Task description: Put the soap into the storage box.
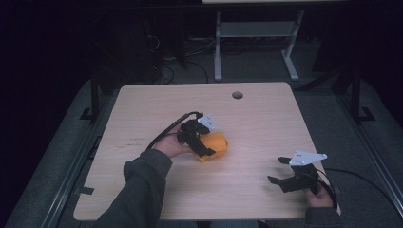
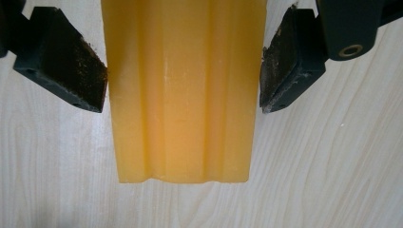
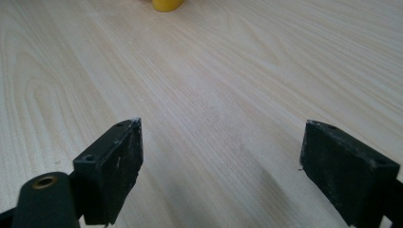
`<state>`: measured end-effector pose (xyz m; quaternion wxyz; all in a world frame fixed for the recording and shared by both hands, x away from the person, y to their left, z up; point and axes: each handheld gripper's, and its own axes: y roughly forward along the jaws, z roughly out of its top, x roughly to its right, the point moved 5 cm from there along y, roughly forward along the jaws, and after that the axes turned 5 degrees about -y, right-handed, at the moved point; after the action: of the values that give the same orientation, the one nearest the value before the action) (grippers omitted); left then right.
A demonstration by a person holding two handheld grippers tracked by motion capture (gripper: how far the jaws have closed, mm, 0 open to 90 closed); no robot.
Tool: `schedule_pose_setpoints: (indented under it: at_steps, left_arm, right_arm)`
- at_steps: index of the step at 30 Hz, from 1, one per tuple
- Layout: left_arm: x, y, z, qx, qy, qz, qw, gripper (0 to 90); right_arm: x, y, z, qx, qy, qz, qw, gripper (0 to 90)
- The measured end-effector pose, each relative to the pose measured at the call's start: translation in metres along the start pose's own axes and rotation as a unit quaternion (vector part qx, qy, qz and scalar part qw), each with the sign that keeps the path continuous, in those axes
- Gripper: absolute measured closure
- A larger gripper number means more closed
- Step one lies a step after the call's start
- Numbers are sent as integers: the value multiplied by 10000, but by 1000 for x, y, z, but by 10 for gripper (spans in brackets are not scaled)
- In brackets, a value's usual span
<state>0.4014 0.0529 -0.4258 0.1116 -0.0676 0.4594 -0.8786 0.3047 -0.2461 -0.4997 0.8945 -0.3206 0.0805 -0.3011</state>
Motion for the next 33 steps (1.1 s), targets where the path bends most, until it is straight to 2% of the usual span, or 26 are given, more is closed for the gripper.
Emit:
schedule_pose_setpoints:
  at_steps: [3,7,10,13,22,23,25,29,33]
  left_arm:
    - [2,-3,0,-34,89,69,9999,161]
    - [1,-9,0,95,5,103,9999,165]
    - [0,-12,-1,91,43,113,9999,167]
    - [1,-18,-1,201,5,146,9997,169]
    - [-1,-28,-8,172,-8,210,9996,168]
    - [0,-30,-8,251,-62,232,9994,168]
    - [-1,-32,-9,216,-50,234,9995,168]
    - [0,-34,-10,291,-170,226,9992,168]
    - [2,-40,-13,232,-84,301,9992,169]
  right_arm:
    - [-1,0,0,9,4,-1,10000,137]
    - [-1,1,1,-24,19,-8,10000,137]
    - [-2,0,1,-18,29,-28,10000,137]
    - [-1,-1,1,0,28,-57,10000,137]
    - [0,-1,1,4,22,-89,10000,137]
    - [-1,-1,1,-5,42,-96,9999,137]
    - [-1,-1,1,-11,44,-99,9999,137]
    - [0,-1,1,-3,20,-134,9999,137]
    - [1,-1,1,1,35,-151,9999,137]
